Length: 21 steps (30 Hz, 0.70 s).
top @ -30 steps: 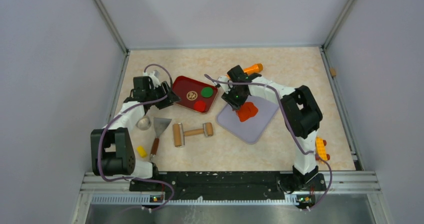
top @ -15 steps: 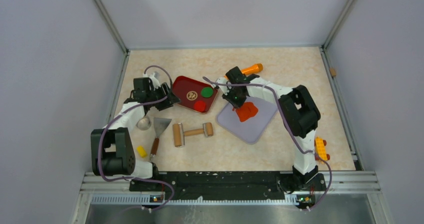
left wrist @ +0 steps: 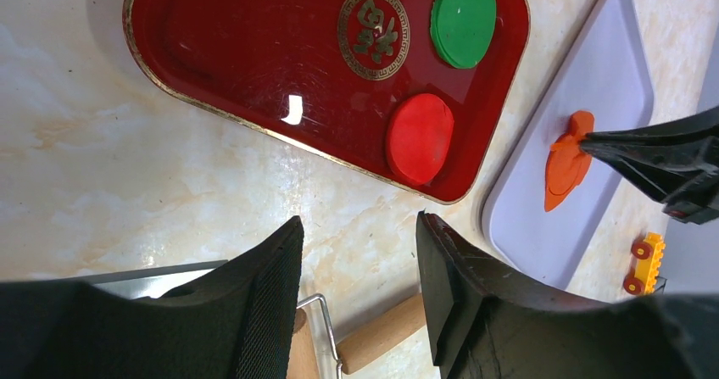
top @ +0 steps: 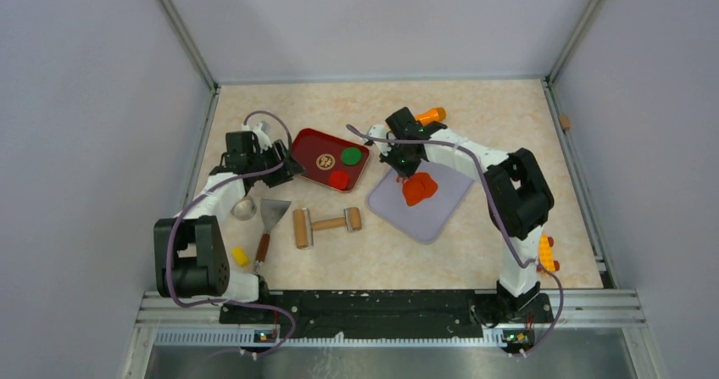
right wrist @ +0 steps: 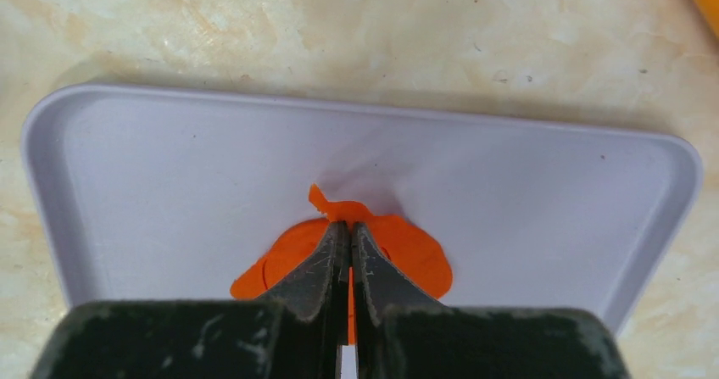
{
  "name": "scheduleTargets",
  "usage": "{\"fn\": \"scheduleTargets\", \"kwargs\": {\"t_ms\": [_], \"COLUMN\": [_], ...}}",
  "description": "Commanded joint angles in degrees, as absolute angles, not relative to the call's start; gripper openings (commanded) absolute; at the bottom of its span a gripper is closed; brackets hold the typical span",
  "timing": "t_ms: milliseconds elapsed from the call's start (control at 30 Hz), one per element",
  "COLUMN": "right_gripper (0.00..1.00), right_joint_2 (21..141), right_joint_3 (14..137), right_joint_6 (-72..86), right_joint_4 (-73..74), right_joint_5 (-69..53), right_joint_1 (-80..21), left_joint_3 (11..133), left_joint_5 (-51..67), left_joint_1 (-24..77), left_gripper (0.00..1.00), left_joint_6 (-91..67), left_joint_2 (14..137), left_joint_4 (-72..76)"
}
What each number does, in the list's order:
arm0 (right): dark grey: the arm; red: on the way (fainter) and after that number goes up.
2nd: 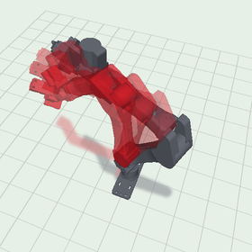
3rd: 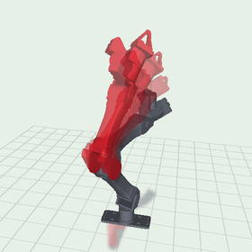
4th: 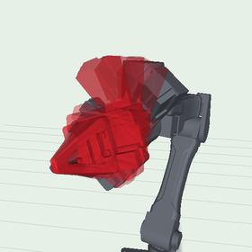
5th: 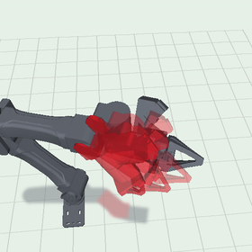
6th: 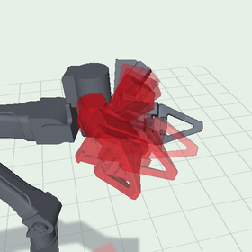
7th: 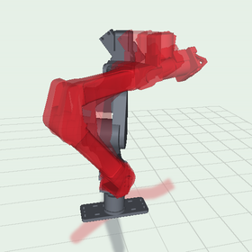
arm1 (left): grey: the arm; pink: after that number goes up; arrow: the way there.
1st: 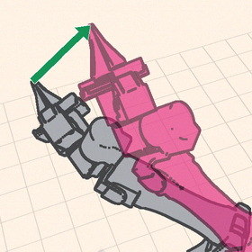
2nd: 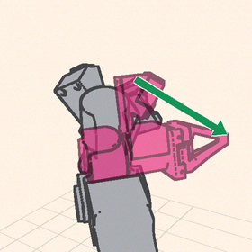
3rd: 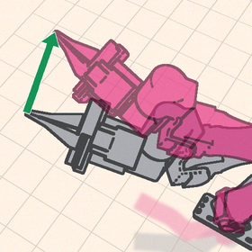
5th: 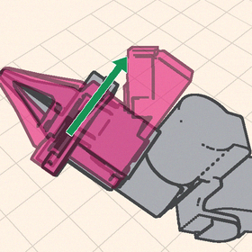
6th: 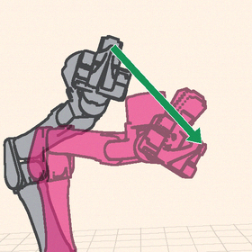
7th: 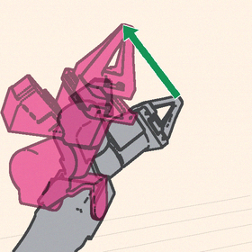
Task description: Roll out the dumpling wrappers from the dough
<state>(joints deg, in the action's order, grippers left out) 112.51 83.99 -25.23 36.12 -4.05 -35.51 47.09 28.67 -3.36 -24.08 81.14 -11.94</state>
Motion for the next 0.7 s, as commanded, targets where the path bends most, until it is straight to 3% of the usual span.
{"fn": "scheduleTargets", "kwargs": {"t_ms": [0, 667], "right_gripper": [0.0, 0.0], "right_joint_2": [105.8, 90.0], "right_joint_3": [83.5, 73.1], "right_joint_6": [-23.9, -25.1], "right_joint_4": [37.1, 41.9], "right_joint_5": [-5.8, -5.1], "right_joint_1": [-35.9, -30.7], "left_joint_3": [46.8, 48.2], "left_joint_5": [29.0, 29.9], "left_joint_1": [-3.6, -3.4], "left_gripper": [0.55, 0.55], "left_joint_6": [-23.6, -22.6], "left_joint_2": [80.6, 82.1], "left_joint_4": [-9.5, -10.6]}}
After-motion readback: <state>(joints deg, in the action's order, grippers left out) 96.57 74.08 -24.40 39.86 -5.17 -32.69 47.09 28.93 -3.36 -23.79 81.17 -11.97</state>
